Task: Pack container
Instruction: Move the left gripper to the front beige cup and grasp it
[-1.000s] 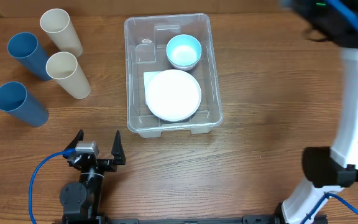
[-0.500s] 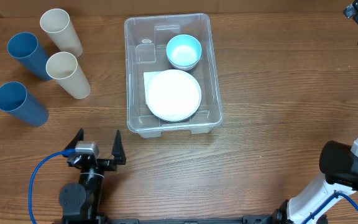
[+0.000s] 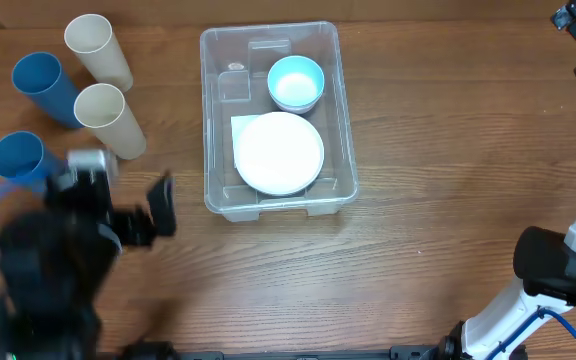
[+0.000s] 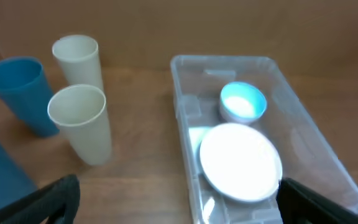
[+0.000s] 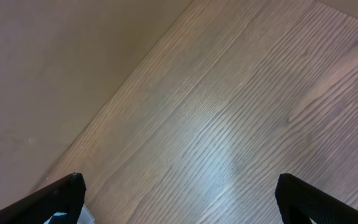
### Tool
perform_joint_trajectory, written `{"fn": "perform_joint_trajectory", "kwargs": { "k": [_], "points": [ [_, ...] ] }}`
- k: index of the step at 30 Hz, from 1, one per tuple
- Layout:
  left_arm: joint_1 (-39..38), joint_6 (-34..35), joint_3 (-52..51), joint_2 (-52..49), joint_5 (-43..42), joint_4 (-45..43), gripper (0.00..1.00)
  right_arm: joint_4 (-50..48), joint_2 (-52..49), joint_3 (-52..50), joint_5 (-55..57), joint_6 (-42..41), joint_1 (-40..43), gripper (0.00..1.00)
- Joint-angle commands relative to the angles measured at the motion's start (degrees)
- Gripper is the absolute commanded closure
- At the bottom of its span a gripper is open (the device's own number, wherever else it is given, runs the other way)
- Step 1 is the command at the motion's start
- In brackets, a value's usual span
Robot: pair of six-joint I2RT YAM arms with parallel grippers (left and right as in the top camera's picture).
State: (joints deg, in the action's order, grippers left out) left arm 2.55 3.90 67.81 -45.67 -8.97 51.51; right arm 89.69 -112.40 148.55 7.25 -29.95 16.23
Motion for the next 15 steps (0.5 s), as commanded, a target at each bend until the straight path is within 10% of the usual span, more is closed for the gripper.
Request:
{"fn": "perform_joint_trajectory", "kwargs": {
  "k": [1, 10, 15],
  "points": [
    [0.33, -3.32, 20.85, -20.94, 0.33, 13.27, 0.00, -0.22, 0.09, 0.31, 0.17, -0.24, 0.02, 0.00],
    [0.46, -4.20, 37.42, -46.60, -7.30, 19.45, 0.00, -0.22, 0.09, 0.31, 0.17, -0.26, 0.02, 0.00],
    [0.48, 0.74, 37.42, -49.48, 6.14, 13.57, 0.00, -0.22, 0.11, 0.31, 0.17, -0.26, 0.02, 0.00]
  ]
}}
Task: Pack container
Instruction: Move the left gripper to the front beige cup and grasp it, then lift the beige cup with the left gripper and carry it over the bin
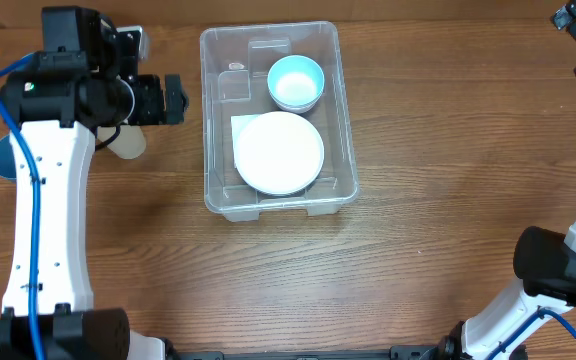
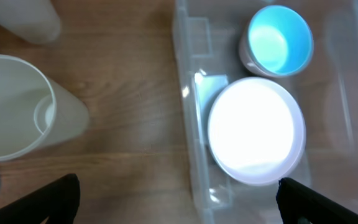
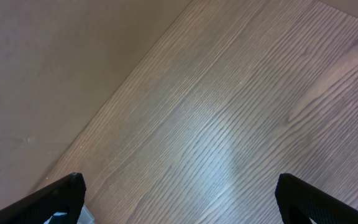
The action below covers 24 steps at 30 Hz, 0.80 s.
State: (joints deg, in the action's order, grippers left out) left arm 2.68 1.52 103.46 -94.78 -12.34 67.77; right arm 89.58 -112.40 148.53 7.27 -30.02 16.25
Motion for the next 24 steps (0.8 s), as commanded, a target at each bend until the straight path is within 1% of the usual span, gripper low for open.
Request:
{"fn": "perform_joint_trajectory", "kwargs": {
  "k": [1, 2, 3, 6, 7, 11, 16, 19, 20, 22, 24],
  "points": [
    [0.31, 3.87, 1.77, -0.37, 15.85, -4.68, 0.00, -0.11, 0.09, 0.33, 0.15, -0.17, 0.00, 0.00],
    [0.31, 3.87, 1.77, -0.37, 20.04, -6.45, 0.00, -0.11, 0.09, 0.33, 0.15, -0.20, 0.00, 0.00],
    [0.31, 3.82, 1.77, -0.50, 22.49, -8.09, 0.00, -0.11, 0.09, 0.33, 0.15, -0.17, 0.00, 0.00],
    [0.31, 3.69, 1.77, -1.70, 24.79, -11.63, 0.00, -0.11, 0.09, 0.33, 0.15, -0.17, 0.00, 0.00],
    [0.31, 2.40, 1.77, -3.30, 26.16, -13.60, 0.00, -0.11, 0.11, 0.33, 0.15, -0.20, 0.00, 0.00],
    [0.33, -0.46, 1.77, -7.85, 27.78, -14.40, 0.00, -0.11, 0.09, 0.33, 0.15, -0.17, 0.00, 0.00],
    [0.31, -0.17, 1.77, -13.88, 27.91, -12.94, 0.01, -0.11, 0.09, 0.33, 0.15, -0.17, 0.00, 0.00],
    [0.31, 0.87, 1.75, -15.56, 27.54, -11.91, 0.13, -0.11, 0.09, 0.33, 0.15, -0.20, 0.00, 0.00],
    [0.31, 0.90, 1.75, -15.98, 27.30, -11.39, 0.19, -0.11, 0.09, 0.33, 0.15, -0.20, 0.00, 0.00],
    [0.31, 1.27, 1.75, -16.44, 27.32, -10.45, 0.25, -0.11, 0.09, 0.33, 0.15, -0.20, 0.00, 0.00],
    [0.31, 1.27, 1.70, -16.87, 27.32, -9.14, 0.34, -0.11, 0.09, 0.33, 0.15, -0.20, 0.00, 0.00]
  ]
}}
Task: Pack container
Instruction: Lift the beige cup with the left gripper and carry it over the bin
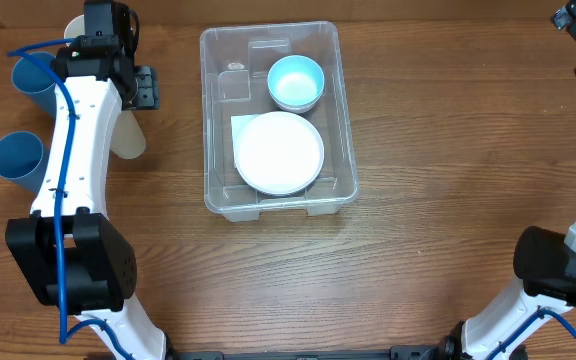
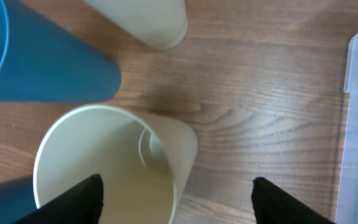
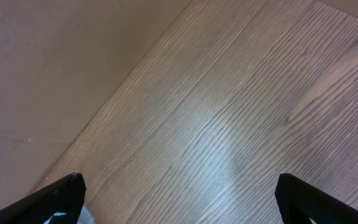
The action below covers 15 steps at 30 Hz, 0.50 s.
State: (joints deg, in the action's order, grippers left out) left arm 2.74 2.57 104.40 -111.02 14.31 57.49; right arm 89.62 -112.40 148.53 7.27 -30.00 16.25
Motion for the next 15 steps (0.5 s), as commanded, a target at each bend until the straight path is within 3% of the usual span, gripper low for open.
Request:
{"fn": "perform_joint_trajectory", "kwargs": {
  "k": [1, 2, 3, 12, 13, 15],
  "points": [
    [0.26, 0.22, 0.76, -0.94, 0.70, 1.68, 0.42, -0.15, 0.09, 0.33, 0.17, -0.22, 0.00, 0.00],
    [0.26, 0.22, 0.76, -1.27, 0.70, 2.16, 0.55, -0.15, 0.09, 0.33, 0.15, -0.22, 0.00, 0.00],
    [0.24, 0.22, 0.76, -1.66, 0.70, 2.36, 0.59, -0.15, 0.11, 0.33, 0.15, -0.22, 0.00, 0.00],
    [0.26, 0.92, 0.70, -3.10, 0.68, 2.64, 0.59, -0.15, 0.09, 0.33, 0.15, -0.22, 0.00, 0.00],
    [0.26, 0.92, 0.70, -3.10, 0.68, 2.58, 0.62, -0.15, 0.09, 0.33, 0.15, -0.22, 0.00, 0.00],
    [0.26, 1.14, 0.68, -3.10, 0.70, 2.51, 0.80, -0.15, 0.11, 0.33, 0.15, -0.22, 0.00, 0.00]
  ]
}}
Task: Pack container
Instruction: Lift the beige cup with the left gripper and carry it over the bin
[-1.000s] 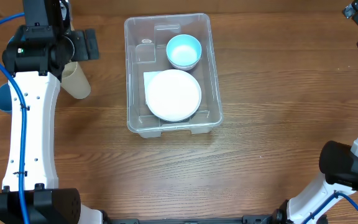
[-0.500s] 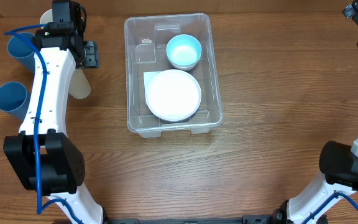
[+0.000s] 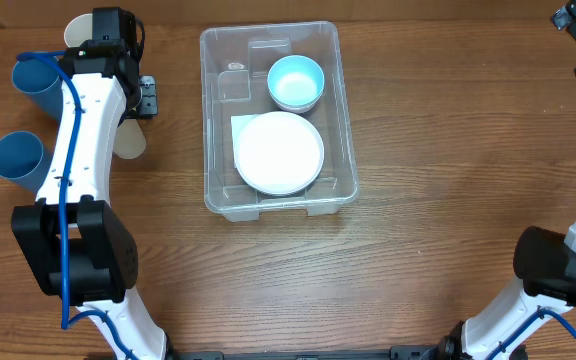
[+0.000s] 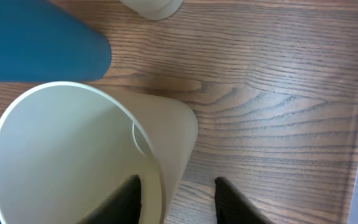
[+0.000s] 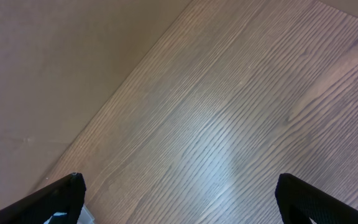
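A clear plastic container (image 3: 213,120) holds a light blue bowl (image 3: 296,82) and a white plate (image 3: 278,152). To its left stand two cream cups and two blue cups. My left gripper (image 3: 140,98) is down over the nearer cream cup (image 4: 61,155), open. Its jaws straddle the cup's right wall, one finger inside the rim and the other finger (image 4: 229,196) outside, a small gap from the wall. My right gripper (image 5: 179,199) is open over bare wood at the far right corner.
The second cream cup (image 3: 76,30) is half hidden behind my left arm. One blue cup (image 3: 30,80) stands just left of the straddled cup, another blue cup (image 3: 16,160) nearer the front. The container's edge shows at the right of the left wrist view.
My left gripper has come lower onto the cream cup and its fingers have narrowed around the cup's right wall. The right arm has not moved.
My left arm was low near the front-left cups, blurred. Then it stood open above the cups beside the container. Then it hung wide open over the nearer cream cup, and now its fingers straddle that cup's wall. The container's contents stayed put.
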### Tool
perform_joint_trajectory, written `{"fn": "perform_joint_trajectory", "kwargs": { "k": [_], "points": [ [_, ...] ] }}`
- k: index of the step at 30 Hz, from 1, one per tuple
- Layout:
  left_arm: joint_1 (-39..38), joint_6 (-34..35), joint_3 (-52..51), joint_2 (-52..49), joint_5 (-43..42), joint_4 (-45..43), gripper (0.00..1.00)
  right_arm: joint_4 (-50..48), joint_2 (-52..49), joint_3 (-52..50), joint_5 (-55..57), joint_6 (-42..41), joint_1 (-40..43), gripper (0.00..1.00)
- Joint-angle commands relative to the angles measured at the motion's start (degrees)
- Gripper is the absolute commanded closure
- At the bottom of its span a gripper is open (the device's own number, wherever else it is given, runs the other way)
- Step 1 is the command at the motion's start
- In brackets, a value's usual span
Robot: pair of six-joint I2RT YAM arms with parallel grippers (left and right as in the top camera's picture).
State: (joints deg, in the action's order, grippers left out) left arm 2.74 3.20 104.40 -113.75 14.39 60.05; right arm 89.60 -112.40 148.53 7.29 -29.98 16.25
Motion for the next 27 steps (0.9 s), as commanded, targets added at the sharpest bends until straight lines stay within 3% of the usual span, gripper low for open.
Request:
{"fn": "perform_joint_trajectory", "kwargs": {
  "k": [1, 2, 10, 19, 23, 27],
  "points": [
    [0.26, 0.66, 0.68, -0.37, 0.59, 0.00, 0.88, -0.13, 0.09, 0.33, 0.13, -0.24, 0.00, 0.00],
    [0.26, 0.66, 0.68, -0.37, 0.59, 0.11, 0.96, -0.13, 0.09, 0.33, 0.13, -0.24, 0.00, 0.00],
    [0.17, 2.23, 2.60, 1.03, -0.94, 2.93, 0.96, -0.13, 0.09, 0.33, 0.13, -0.24, 0.00, 0.00],
    [-3.39, 2.14, 24.61, 11.82, -7.17, 14.19, 0.96, -0.13, 0.09, 0.33, 0.13, -0.24, 0.00, 0.00],
    [-9.38, 2.14, 30.67, 19.34, -9.31, 11.85, 0.96, -0.13, 0.09, 0.33, 0.13, -0.24, 0.00, 0.00],
    [-17.38, 2.14, 30.64, 19.93, -12.26, 5.88, 0.96, -0.13, 0.11, 0.33, 0.13, -0.24, 0.00, 0.00]
  ]
}}
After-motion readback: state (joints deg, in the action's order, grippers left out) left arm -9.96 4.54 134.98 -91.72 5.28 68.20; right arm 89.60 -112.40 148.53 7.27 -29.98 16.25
